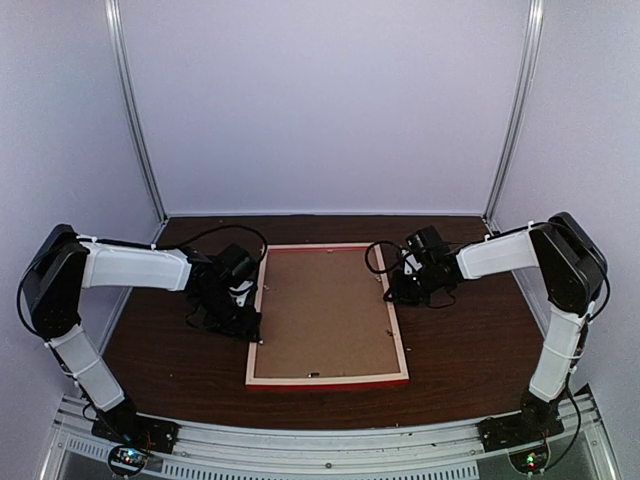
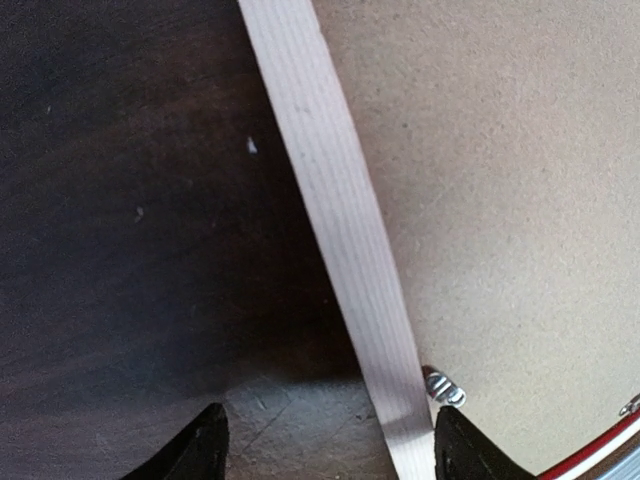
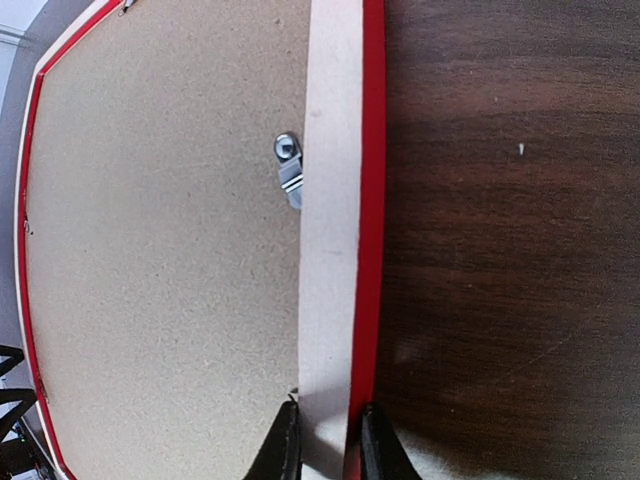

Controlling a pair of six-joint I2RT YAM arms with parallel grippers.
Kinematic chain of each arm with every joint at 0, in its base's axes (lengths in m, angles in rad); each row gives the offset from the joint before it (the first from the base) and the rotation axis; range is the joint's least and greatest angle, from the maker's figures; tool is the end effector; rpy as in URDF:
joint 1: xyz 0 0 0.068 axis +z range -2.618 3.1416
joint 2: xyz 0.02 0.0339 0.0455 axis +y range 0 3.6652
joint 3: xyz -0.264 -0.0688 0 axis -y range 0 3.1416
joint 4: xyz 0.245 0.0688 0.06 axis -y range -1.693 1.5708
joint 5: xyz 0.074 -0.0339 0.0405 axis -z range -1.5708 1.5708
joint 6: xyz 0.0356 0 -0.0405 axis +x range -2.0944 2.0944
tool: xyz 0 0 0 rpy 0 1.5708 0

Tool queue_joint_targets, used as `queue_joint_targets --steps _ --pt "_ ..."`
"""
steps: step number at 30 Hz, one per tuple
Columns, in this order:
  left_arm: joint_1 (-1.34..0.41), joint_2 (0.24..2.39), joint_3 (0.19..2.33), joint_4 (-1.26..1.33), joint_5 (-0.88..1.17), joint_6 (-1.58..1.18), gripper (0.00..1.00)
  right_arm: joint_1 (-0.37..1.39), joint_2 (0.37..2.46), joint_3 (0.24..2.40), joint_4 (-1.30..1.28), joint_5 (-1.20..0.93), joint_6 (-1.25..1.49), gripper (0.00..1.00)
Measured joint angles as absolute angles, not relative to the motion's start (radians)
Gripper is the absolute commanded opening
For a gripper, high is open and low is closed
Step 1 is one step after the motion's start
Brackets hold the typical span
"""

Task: Put the photo into the frame
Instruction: Press the fastener onto the backboard.

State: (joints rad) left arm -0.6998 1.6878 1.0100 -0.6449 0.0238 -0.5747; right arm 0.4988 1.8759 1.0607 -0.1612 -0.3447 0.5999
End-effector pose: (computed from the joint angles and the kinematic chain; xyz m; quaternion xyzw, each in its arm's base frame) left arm 0.2337 -0.1979 0.1626 0.0635 0.9902 -0.0831 0.0924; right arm 0.3202 0.1881 0.1391 -0.0026 0.9433 0.2905 0.1604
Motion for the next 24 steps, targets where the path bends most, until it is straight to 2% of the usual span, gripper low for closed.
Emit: queue_joint_targets --steps 21,24 --pt "-0.708 1.717 1.018 -0.693 0.08 -0.605 0.71 0.498 1.878 1.061 -0.16 -0.352 0.599 0.0" --pt "-0.713 1.727 1.022 -0.694 0.07 -0.626 0.67 0.498 1.881 1.062 -0.154 -0.355 0.599 0.0"
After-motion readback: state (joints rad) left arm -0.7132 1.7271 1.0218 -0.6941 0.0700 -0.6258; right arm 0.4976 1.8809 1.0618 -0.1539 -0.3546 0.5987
